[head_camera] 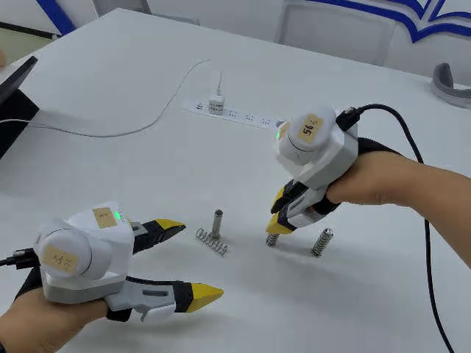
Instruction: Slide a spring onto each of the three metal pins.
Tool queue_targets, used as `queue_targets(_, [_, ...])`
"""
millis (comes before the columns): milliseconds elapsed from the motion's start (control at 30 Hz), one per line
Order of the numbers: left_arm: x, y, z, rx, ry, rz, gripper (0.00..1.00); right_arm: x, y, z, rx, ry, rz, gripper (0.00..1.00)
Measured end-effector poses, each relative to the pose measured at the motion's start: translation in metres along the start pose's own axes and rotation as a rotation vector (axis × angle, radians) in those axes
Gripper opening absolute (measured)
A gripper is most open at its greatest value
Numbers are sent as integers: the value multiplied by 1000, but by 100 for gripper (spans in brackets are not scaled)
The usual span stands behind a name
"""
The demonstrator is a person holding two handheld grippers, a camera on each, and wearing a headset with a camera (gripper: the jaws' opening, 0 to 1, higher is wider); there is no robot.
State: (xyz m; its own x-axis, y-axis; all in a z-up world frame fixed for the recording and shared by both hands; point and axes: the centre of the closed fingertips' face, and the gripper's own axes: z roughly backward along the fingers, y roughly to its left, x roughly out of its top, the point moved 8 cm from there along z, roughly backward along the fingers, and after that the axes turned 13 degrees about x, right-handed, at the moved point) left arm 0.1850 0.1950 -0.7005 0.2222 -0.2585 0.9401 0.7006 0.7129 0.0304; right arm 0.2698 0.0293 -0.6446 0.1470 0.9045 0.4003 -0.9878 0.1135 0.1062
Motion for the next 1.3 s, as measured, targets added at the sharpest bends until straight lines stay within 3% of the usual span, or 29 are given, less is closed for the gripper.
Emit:
queue_targets(700, [0, 2, 1, 5, 0, -7, 70, 20, 17, -24, 40, -60, -23, 21])
queue_targets(1300, [-1, 4, 0, 0, 4, -9, 69, 26, 21, -49, 57, -121, -112, 20])
